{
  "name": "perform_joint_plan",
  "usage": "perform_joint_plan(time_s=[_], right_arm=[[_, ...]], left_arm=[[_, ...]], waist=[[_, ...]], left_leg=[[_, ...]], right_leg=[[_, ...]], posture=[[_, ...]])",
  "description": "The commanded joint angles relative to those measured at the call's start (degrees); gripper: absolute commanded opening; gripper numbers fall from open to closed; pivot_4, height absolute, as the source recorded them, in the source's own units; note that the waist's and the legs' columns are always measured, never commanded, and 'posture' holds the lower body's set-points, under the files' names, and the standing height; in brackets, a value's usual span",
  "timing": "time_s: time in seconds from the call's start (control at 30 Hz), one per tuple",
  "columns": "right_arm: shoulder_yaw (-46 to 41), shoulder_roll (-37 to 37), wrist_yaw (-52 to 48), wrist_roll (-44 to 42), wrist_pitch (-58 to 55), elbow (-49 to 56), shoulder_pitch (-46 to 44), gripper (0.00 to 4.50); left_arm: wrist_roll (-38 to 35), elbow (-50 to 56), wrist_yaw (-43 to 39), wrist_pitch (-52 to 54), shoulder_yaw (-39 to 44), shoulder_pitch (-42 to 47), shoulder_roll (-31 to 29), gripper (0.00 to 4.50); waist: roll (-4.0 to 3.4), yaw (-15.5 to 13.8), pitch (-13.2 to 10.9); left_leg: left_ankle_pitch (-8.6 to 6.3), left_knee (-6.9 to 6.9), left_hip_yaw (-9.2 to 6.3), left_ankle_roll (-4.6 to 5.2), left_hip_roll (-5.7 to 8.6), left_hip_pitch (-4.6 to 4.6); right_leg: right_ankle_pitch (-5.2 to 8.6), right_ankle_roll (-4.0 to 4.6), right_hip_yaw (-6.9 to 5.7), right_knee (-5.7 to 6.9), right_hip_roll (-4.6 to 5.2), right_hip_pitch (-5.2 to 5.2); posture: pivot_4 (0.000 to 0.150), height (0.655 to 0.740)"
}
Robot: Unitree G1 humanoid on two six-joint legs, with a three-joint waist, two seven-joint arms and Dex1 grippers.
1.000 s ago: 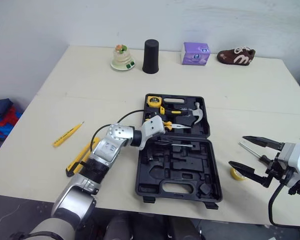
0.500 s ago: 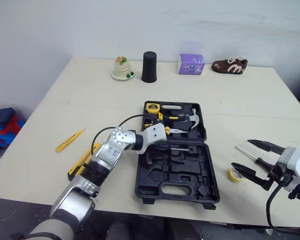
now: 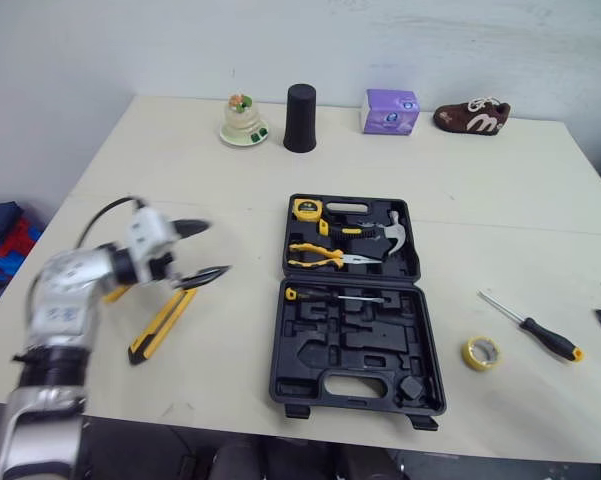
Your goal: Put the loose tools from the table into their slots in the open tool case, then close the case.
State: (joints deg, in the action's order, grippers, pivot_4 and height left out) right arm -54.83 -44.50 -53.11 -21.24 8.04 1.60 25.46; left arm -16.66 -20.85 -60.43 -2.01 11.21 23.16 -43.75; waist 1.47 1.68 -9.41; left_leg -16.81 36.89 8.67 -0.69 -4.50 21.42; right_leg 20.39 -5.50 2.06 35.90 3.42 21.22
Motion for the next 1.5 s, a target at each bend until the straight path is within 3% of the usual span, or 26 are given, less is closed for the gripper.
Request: perform_joint_plan(time_s=[0.03, 0.13, 0.4, 0.67, 0.87, 1.1, 1.2, 1.37, 1.5], right_arm=[[-6.74, 2.11, 3.45, 1.37, 4.36, -5.88, 3.4, 4.5], [-10.38, 4.13, 6.88, 2.35, 6.75, -12.78, 7.37, 4.5], [-13.38, 7.55, 13.18, 1.49, 10.07, -22.24, 14.27, 4.5], [-11.08, 8.26, 15.51, -0.95, 9.48, -20.6, 13.39, 4.5], [-5.24, 5.95, 12.69, -3.65, 6.79, -16.32, 7.52, 4.5], [1.87, -3.08, -1.43, -12.84, -10.65, -4.76, 6.97, 4.5], [3.47, -6.56, -4.74, -13.63, -14.55, -4.69, 5.43, 4.5], [13.26, -16.45, -15.61, -6.83, -13.95, -13.72, 0.64, 4.5], [24.26, -20.97, -20.37, -1.05, -10.2, -25.78, -10.98, 4.5]], left_arm=[[-1.29, -7.14, 4.18, -4.68, 11.74, -4.23, -6.55, 4.46], [-0.59, -16.82, 7.87, -7.68, 19.7, -11.69, -11.87, 4.46], [-0.95, -30.28, 17.42, -10.82, 30.03, -21.56, -16.06, 4.46], [-4.35, -29.74, 13.39, -13.15, 31.44, -22.75, -13.93, 4.46], [-8.68, -16.9, 3.31, -13.72, 25.9, -17.53, -8.61, 4.46], [-13.72, 10.48, -9.22, 0.49, 12.03, -19.2, -8.12, 4.46], [-16.3, 19.41, -9.11, 6.73, 9.78, -20.26, -8.05, 4.46], [-21.67, 37.62, -5.02, 18.33, 2.1, -18.23, -5.64, 4.46], [-27.71, 47.28, -0.45, 29.05, -3.88, -14.25, -4.01, 4.46]], waist=[[0.13, 0.09, -0.08], [0.08, 0.24, -0.08], [0.16, 0.38, 0.0], [0.13, 1.32, 0.15], [0.14, 1.72, 0.24], [0.0, 1.7, 0.18], [0.03, 1.52, 0.15], [0.02, 1.47, 0.0], [-0.03, 1.5, -0.15]], left_leg=[[-0.03, -0.02, 0.0, -0.05, -0.06, 0.05], [-0.35, -0.09, 0.02, 0.05, -0.09, 0.0], [-0.29, -0.95, -0.1, -0.28, -0.02, -0.29], [-0.02, -1.34, -0.16, -0.55, -0.03, -0.33], [0.13, -1.31, -0.1, -0.48, 0.0, -0.36], [0.37, -1.28, 0.07, -0.08, -0.05, -0.31], [0.34, -1.26, 0.11, -0.13, -0.14, -0.27], [0.3, -0.85, 0.11, -0.16, -0.21, -0.22], [0.38, -0.58, 0.09, -0.11, -0.13, -0.32]], right_leg=[[0.05, 0.09, 0.01, 0.02, 0.0, 0.08], [0.13, 0.25, -0.02, 0.05, 0.08, 0.07], [0.3, 0.57, -0.01, 0.07, 0.5, 0.1], [0.38, 0.73, -0.25, 0.11, 0.65, 0.11], [0.27, 0.63, -0.38, 0.09, 0.73, -0.08], [0.19, 0.45, -0.2, 0.05, 0.43, -0.08], [0.19, 0.45, -0.12, -0.03, 0.23, -0.07], [0.12, 0.32, -0.07, -0.02, 0.09, -0.17], [0.03, 0.15, -0.04, -0.04, 0.07, -0.41]], posture=[[0.15, 0.74], [0.15, 0.74], [0.15, 0.74], [0.15, 0.74], [0.15, 0.74], [0.15, 0.74], [0.15, 0.74], [0.15, 0.74], [0.15, 0.74]])
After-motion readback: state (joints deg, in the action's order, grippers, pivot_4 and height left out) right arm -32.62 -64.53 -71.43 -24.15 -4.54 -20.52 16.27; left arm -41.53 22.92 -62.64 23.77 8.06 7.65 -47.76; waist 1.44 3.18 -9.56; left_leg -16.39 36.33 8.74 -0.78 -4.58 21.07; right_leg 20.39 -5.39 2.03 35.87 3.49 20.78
